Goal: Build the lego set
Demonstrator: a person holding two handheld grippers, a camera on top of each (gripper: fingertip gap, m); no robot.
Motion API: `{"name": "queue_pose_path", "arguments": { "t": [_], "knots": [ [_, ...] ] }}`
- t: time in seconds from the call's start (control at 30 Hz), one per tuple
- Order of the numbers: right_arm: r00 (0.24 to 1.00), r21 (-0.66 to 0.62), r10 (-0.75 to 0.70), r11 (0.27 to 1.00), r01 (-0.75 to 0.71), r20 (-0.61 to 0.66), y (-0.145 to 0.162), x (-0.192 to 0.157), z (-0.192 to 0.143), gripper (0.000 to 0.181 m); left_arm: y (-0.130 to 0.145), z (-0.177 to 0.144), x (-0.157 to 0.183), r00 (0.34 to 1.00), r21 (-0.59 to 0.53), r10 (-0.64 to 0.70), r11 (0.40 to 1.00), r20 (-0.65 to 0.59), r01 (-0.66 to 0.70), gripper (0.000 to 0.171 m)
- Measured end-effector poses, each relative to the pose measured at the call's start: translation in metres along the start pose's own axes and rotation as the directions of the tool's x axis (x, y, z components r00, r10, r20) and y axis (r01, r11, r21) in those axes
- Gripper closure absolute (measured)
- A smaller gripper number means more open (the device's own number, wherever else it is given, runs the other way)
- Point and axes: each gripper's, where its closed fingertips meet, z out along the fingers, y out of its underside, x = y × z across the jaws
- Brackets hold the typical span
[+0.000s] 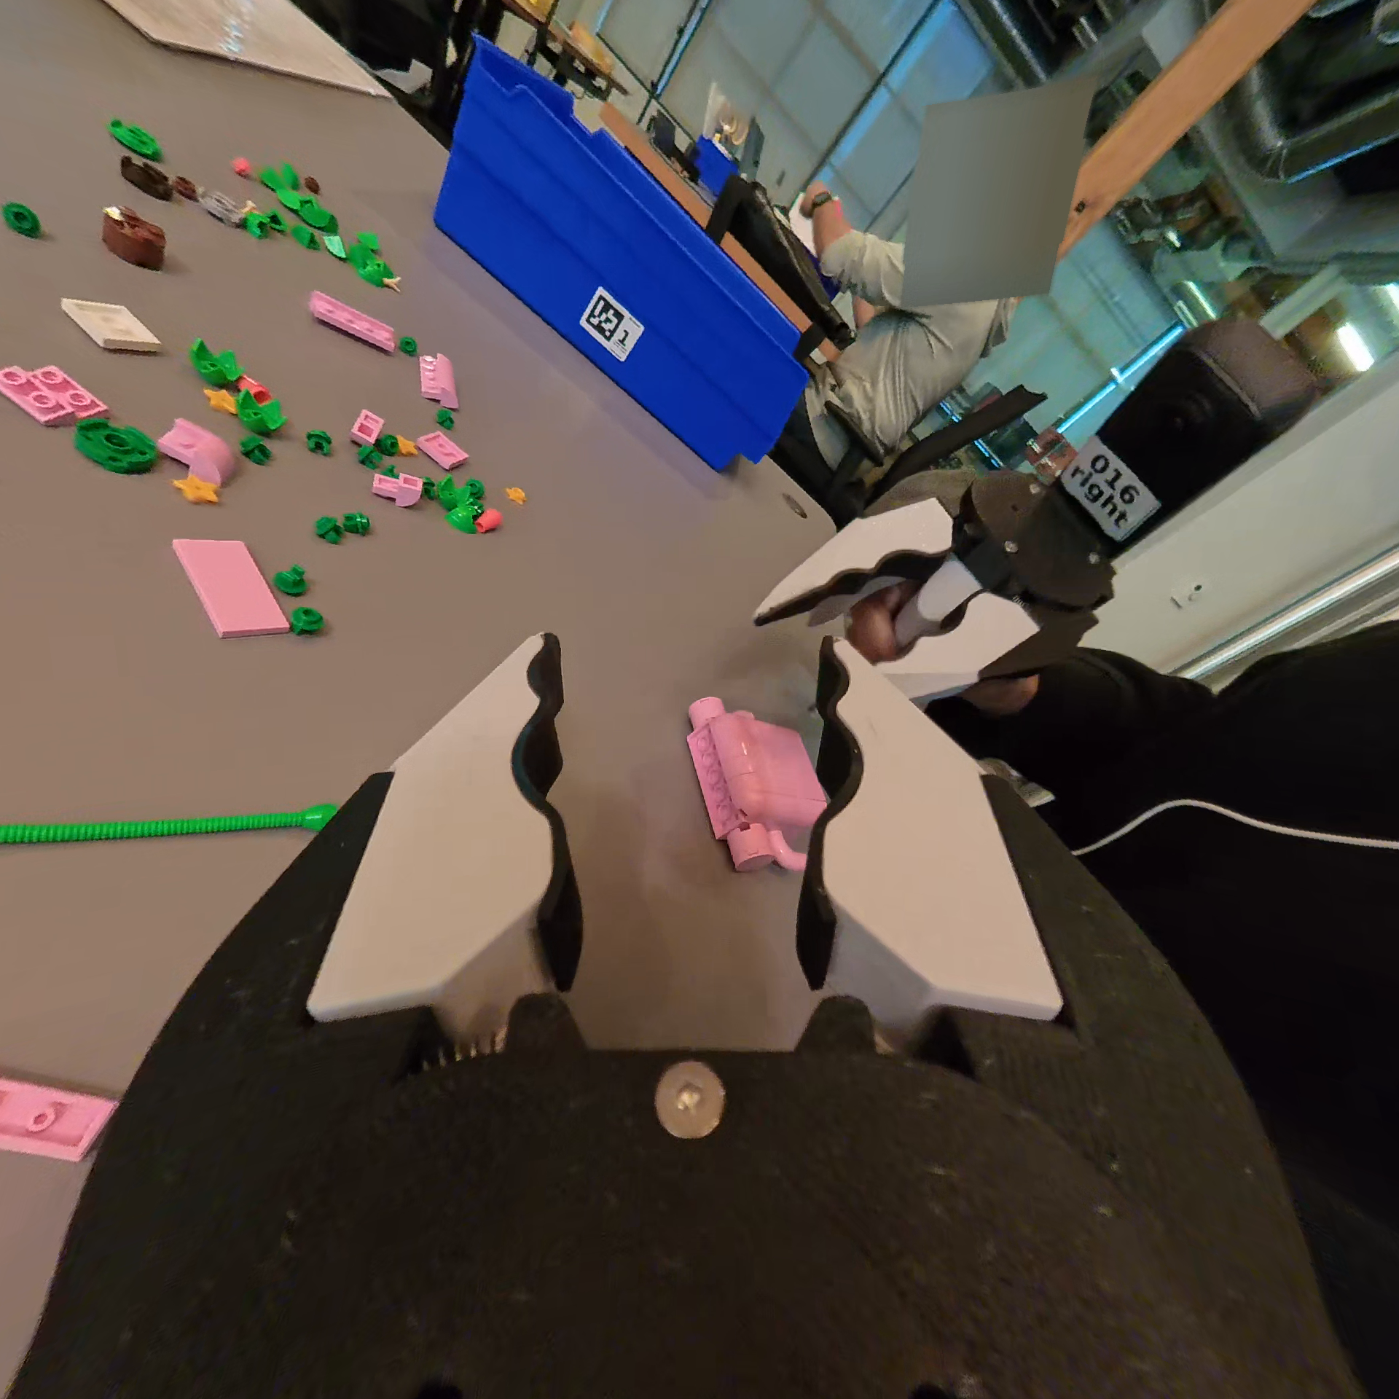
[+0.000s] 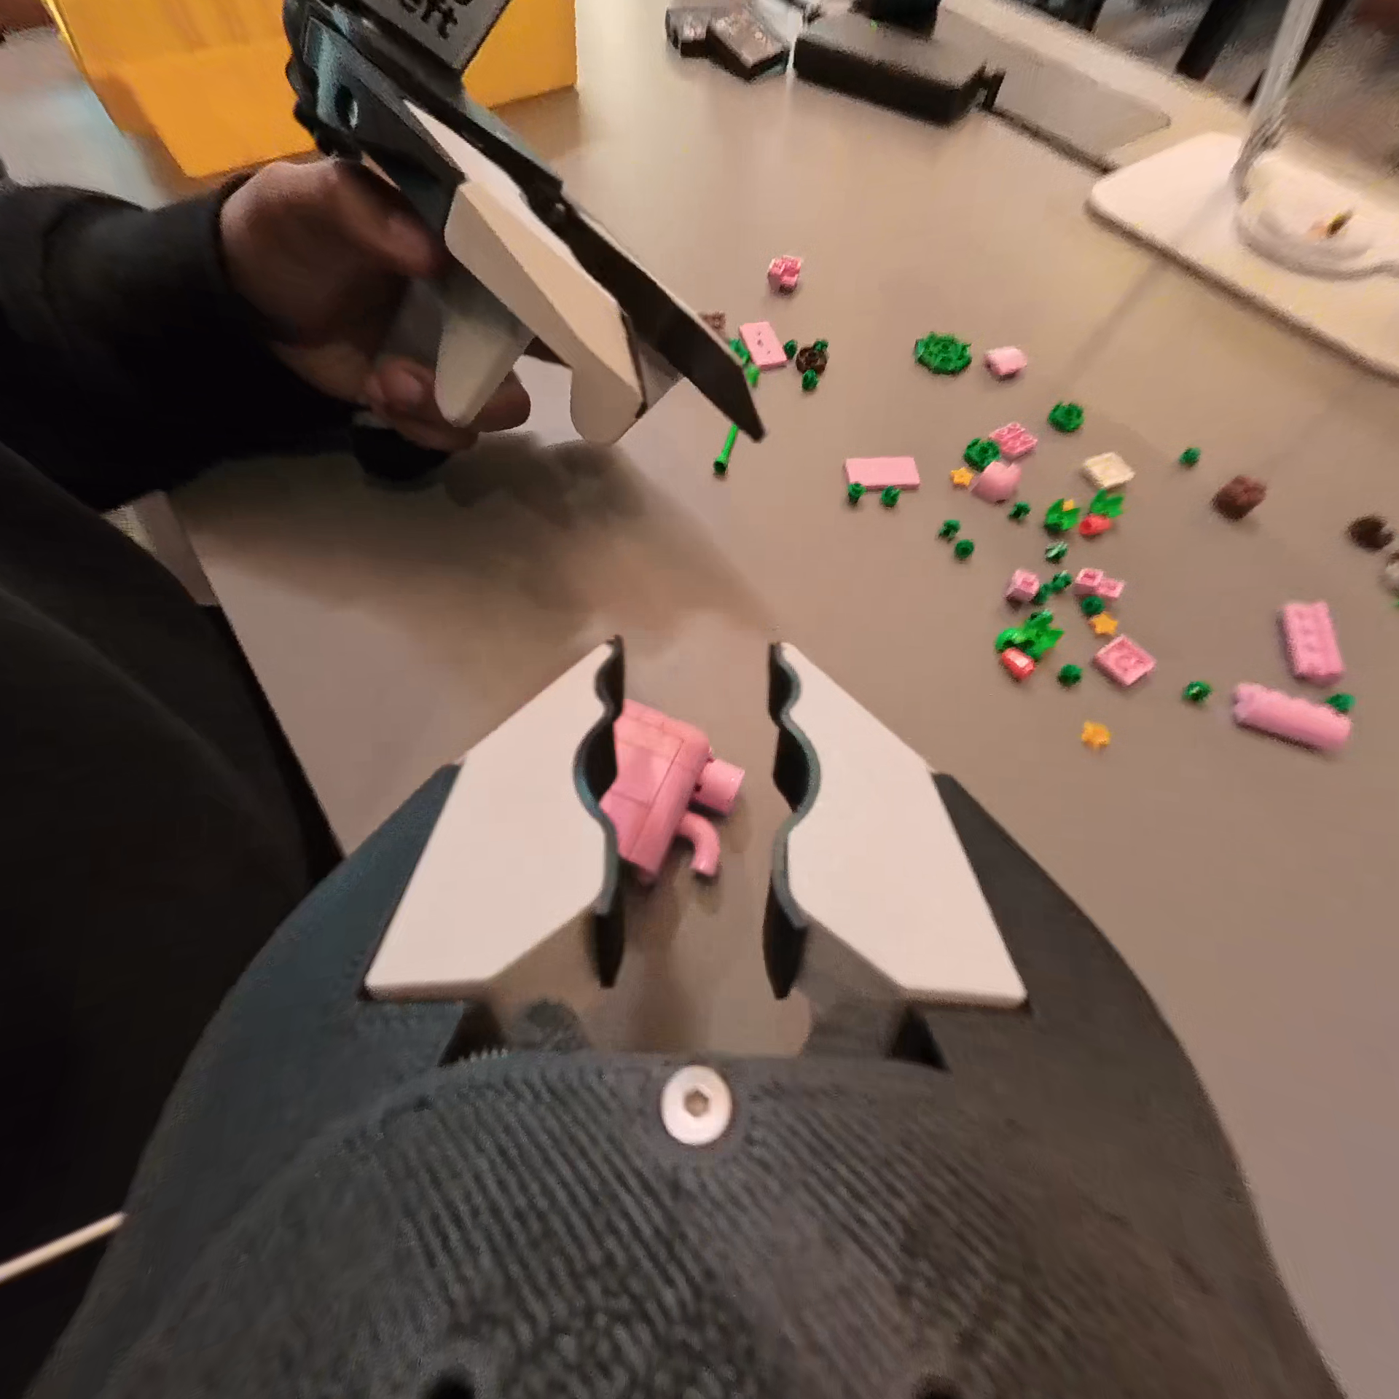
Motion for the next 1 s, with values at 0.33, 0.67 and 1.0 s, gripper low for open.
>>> {"name": "queue_pose_path", "arguments": {
  "t": [0.33,0.67,1.0],
  "knots": [
    [0.985,-0.236,0.134,0.966,-0.106,0.108,0.065,-0.021,0.005,0.100,0.003,0.003,0.001,0.997,-0.015,0.075,0.997,0.036,-0.074,0.107],
    [0.999,-0.210,0.035,0.977,-0.040,-0.027,0.048,0.025,0.045,0.117,-0.026,-0.009,-0.019,0.792,-0.007,0.477,0.858,0.381,-0.514,0.108],
    [0.995,-0.200,0.087,0.975,-0.097,-0.058,0.022,0.039,0.086,0.111,-0.046,-0.033,-0.035,0.692,0.043,0.467,0.812,0.550,-0.582,0.111]
  ]
}}
